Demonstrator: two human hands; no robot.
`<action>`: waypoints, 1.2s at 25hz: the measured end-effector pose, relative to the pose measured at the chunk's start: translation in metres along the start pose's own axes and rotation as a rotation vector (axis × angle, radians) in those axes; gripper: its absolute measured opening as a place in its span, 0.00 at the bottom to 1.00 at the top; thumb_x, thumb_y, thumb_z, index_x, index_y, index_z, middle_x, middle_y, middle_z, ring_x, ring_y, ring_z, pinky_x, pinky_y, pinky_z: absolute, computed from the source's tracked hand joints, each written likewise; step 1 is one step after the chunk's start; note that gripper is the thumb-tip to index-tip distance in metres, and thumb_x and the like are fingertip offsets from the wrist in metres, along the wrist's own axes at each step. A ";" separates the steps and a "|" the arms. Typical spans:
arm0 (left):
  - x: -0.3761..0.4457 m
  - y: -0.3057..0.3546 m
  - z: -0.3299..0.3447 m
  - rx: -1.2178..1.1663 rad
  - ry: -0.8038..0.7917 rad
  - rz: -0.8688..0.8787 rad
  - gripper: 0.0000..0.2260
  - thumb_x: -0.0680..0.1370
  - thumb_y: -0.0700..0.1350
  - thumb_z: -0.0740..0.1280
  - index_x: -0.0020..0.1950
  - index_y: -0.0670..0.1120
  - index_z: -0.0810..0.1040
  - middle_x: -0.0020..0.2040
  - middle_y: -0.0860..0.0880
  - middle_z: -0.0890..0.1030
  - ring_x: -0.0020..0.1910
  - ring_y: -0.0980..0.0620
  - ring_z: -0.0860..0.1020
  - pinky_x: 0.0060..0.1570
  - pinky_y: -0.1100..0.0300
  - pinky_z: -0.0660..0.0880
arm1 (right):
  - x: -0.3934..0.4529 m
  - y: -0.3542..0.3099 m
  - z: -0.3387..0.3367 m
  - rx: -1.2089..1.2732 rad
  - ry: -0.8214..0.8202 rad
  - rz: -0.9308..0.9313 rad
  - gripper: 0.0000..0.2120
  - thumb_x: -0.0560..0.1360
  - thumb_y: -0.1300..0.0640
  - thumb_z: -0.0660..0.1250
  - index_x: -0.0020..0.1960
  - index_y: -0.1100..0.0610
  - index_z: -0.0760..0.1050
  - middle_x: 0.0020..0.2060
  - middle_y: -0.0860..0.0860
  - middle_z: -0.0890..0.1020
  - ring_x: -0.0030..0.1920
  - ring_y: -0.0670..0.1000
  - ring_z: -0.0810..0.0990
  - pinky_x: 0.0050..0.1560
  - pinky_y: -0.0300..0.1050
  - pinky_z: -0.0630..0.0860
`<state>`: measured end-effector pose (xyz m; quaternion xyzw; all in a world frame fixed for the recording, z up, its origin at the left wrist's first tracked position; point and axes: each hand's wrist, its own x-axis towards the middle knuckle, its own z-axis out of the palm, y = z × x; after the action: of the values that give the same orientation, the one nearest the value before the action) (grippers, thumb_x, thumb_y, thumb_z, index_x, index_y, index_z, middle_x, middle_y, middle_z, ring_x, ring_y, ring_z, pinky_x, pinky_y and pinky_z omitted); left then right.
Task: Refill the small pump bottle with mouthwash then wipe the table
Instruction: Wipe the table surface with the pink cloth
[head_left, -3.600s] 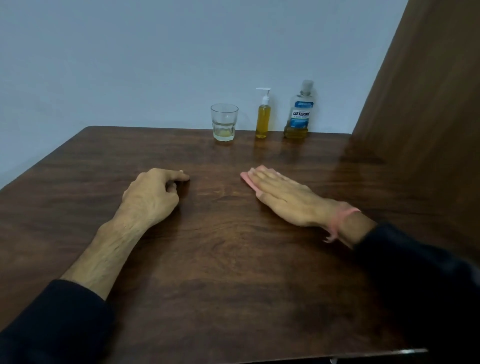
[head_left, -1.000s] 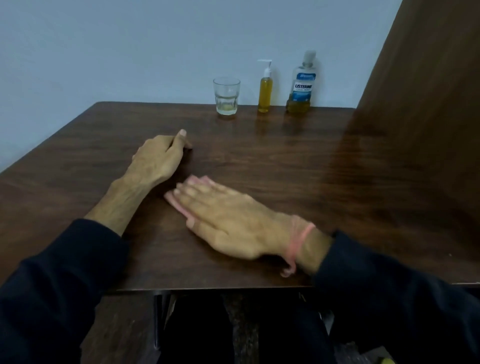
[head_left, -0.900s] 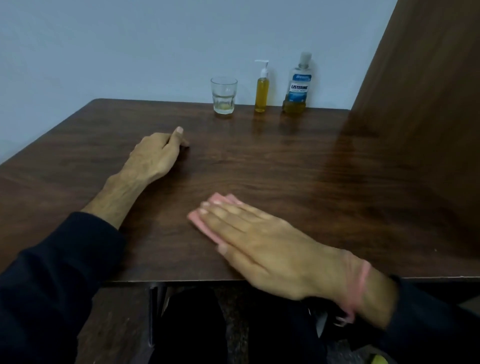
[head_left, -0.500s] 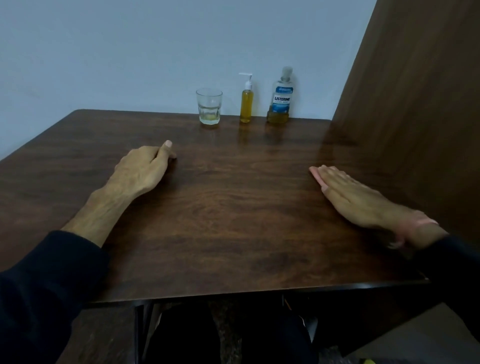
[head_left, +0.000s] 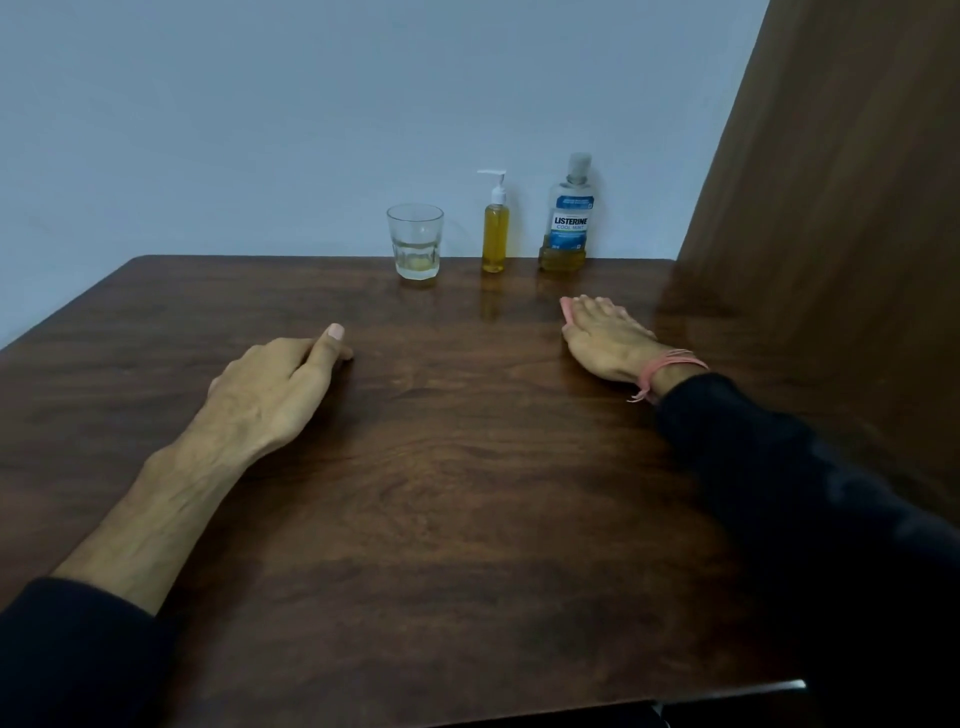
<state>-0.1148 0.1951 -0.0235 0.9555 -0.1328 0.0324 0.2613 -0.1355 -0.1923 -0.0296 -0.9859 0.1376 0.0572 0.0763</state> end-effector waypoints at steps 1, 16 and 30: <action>0.000 0.000 0.001 -0.005 -0.005 0.001 0.31 0.91 0.69 0.45 0.74 0.62 0.85 0.79 0.49 0.82 0.80 0.38 0.76 0.77 0.34 0.69 | 0.003 -0.010 0.000 0.000 -0.003 -0.014 0.30 0.91 0.45 0.42 0.90 0.52 0.41 0.90 0.52 0.43 0.90 0.55 0.41 0.89 0.55 0.39; 0.005 -0.021 0.002 -0.594 -0.121 0.001 0.33 0.88 0.73 0.46 0.63 0.60 0.89 0.71 0.56 0.88 0.79 0.53 0.79 0.88 0.43 0.63 | -0.230 -0.166 0.060 0.047 0.046 -0.996 0.34 0.89 0.49 0.56 0.90 0.54 0.48 0.90 0.50 0.49 0.89 0.46 0.41 0.87 0.45 0.35; -0.021 0.016 0.004 -1.020 -0.419 0.180 0.25 0.79 0.64 0.79 0.70 0.50 0.89 0.65 0.45 0.90 0.62 0.47 0.89 0.55 0.52 0.88 | -0.142 -0.115 -0.001 1.677 -0.340 -0.121 0.15 0.86 0.47 0.65 0.65 0.46 0.88 0.61 0.54 0.88 0.60 0.54 0.83 0.61 0.50 0.79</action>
<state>-0.1393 0.1849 -0.0222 0.6790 -0.2617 -0.2042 0.6548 -0.2390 -0.0463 0.0057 -0.5871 0.0681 0.0794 0.8027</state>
